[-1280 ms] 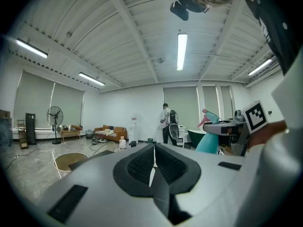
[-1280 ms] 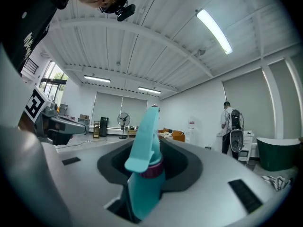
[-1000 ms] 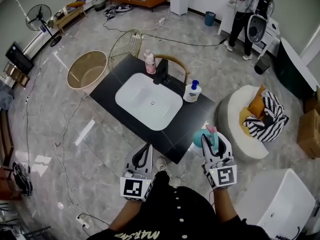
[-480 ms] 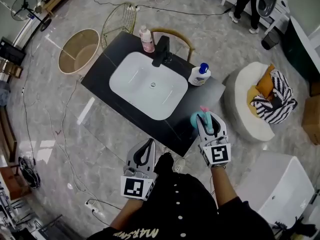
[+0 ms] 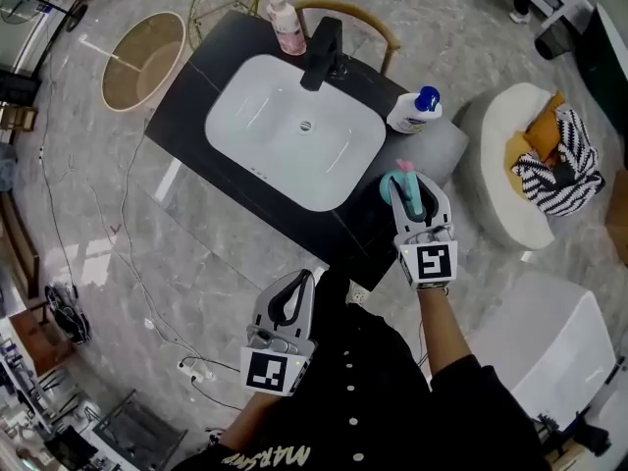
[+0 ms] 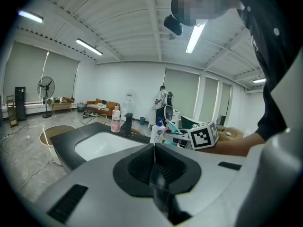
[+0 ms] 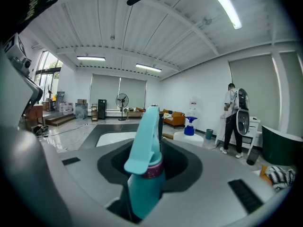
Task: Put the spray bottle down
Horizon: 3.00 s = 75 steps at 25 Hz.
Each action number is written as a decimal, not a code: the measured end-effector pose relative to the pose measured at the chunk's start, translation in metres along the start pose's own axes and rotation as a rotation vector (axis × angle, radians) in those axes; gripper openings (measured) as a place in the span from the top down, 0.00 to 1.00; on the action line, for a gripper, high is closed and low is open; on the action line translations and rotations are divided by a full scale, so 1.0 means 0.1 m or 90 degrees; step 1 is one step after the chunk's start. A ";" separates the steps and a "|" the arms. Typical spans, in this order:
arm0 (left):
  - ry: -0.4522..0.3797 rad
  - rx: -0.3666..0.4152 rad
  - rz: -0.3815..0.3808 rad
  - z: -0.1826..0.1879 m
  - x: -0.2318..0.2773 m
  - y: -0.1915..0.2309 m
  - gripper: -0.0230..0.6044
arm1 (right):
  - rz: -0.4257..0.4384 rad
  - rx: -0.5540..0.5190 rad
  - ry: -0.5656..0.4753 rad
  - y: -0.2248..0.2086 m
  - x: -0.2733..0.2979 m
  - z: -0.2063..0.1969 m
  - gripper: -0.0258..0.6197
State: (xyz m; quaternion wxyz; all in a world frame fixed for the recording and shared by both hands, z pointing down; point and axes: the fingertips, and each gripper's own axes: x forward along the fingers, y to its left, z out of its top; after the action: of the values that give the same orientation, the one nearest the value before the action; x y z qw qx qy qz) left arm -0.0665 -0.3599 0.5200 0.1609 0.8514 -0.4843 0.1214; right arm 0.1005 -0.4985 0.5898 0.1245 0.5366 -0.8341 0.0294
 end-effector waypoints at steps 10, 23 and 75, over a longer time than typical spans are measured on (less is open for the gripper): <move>0.066 -0.040 -0.012 -0.28 0.15 0.00 0.94 | -0.002 0.019 0.000 -0.01 0.23 -0.23 0.77; 0.047 -0.027 -0.006 -0.24 0.17 -0.01 0.94 | 0.016 0.017 0.010 0.00 0.24 -0.22 0.64; -0.200 0.115 -0.050 1.63 0.24 -0.32 0.94 | -0.134 0.022 -0.184 -0.73 -2.01 1.87 0.97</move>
State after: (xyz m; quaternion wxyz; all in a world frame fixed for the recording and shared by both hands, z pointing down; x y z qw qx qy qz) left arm -0.0187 -0.4276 0.3747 0.0107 0.8889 -0.4573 0.0241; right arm 0.2122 -0.3852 0.3549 -0.0037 0.6215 -0.7820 -0.0472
